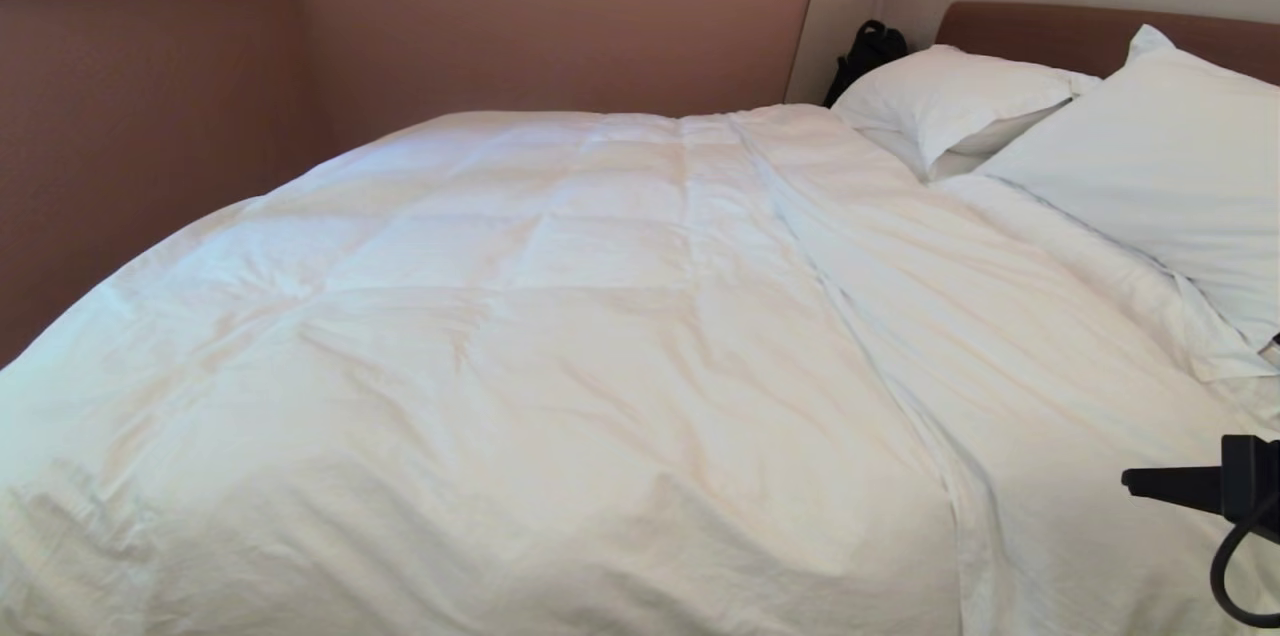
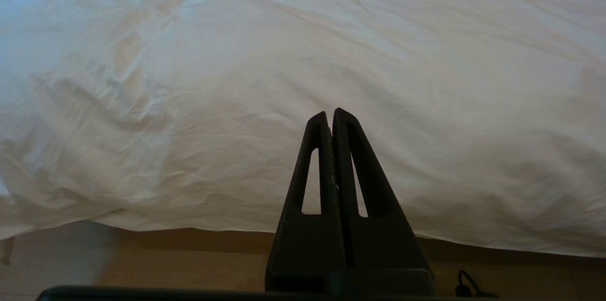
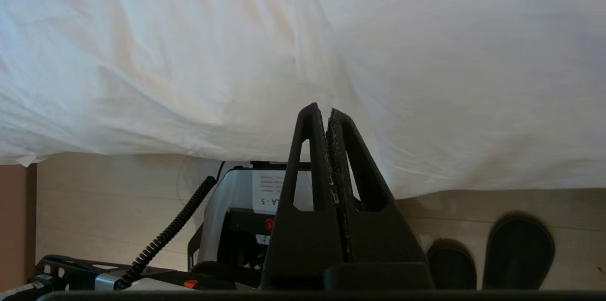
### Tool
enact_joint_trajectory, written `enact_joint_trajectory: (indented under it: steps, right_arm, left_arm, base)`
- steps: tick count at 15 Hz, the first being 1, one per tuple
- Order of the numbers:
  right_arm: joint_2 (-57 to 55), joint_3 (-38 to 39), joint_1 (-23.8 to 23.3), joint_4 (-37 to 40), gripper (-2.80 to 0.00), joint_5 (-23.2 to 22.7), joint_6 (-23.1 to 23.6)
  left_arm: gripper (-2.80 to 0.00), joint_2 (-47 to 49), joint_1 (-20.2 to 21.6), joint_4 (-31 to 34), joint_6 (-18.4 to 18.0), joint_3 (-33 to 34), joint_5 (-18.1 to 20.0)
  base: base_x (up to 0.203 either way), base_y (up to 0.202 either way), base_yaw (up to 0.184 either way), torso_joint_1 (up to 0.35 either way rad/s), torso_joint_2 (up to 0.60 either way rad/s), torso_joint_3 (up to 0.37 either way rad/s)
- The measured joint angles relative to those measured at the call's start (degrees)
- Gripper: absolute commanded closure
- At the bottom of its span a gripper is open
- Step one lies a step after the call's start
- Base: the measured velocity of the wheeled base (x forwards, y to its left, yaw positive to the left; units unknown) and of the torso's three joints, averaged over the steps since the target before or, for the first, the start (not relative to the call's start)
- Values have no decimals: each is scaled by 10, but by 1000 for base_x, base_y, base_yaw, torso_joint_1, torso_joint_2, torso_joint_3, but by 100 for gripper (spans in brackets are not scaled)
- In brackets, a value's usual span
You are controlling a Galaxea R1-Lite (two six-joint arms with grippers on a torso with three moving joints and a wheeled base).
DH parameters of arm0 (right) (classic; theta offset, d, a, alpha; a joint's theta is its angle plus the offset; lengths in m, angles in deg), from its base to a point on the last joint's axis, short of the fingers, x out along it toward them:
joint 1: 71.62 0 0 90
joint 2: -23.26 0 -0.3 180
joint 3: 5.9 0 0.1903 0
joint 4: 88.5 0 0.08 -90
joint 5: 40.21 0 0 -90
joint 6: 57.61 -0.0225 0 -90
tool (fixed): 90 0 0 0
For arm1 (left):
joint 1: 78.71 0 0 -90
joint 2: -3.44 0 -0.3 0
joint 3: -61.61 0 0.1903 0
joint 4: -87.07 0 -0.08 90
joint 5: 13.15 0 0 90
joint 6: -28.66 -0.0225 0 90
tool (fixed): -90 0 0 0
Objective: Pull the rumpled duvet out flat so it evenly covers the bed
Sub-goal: Flatten the corners of the folded blanket
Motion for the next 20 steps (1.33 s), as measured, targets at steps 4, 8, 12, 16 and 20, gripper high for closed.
enact_joint_trajectory:
  steps: [4,8,12,16,20]
  right_arm:
    - [-4,-8,42,-4,0,27,-29]
    - [-6,-18,81,-5,0,70,-57]
    - [-6,-18,141,-22,0,135,-86]
    - [-2,-18,179,-33,0,208,-113]
    - [8,-19,186,-34,0,280,-126]
  left_arm:
    - [0,0,0,0,0,0,0]
    - [0,0,0,0,0,0,0]
    - [0,0,0,0,0,0,0]
    - [0,0,0,0,0,0,0]
    - [0,0,0,0,0,0,0]
  base:
    - [0,0,0,0,0,0]
    - [0,0,0,0,0,0]
    - [0,0,0,0,0,0]
    - [0,0,0,0,0,0]
    - [0,0,0,0,0,0]
